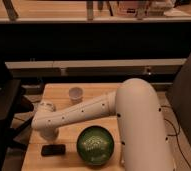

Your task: Push the eraser across the table

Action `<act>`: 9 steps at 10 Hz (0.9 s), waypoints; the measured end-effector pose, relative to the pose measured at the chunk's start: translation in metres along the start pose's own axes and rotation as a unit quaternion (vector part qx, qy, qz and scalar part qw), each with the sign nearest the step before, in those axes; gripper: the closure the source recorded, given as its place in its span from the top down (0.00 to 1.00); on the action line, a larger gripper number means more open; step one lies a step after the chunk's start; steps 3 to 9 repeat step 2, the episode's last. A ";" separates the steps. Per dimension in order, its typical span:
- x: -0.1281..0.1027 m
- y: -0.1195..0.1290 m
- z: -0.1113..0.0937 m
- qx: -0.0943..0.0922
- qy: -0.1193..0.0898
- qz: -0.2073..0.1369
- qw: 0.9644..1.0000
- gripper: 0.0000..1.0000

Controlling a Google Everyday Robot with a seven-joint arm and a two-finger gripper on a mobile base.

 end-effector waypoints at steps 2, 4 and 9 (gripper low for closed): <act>-0.007 0.005 -0.004 -0.001 0.001 -0.008 1.000 0.00; -0.007 0.005 -0.004 -0.001 0.001 -0.008 1.000 0.00; -0.007 0.005 -0.004 -0.001 0.001 -0.008 1.000 0.00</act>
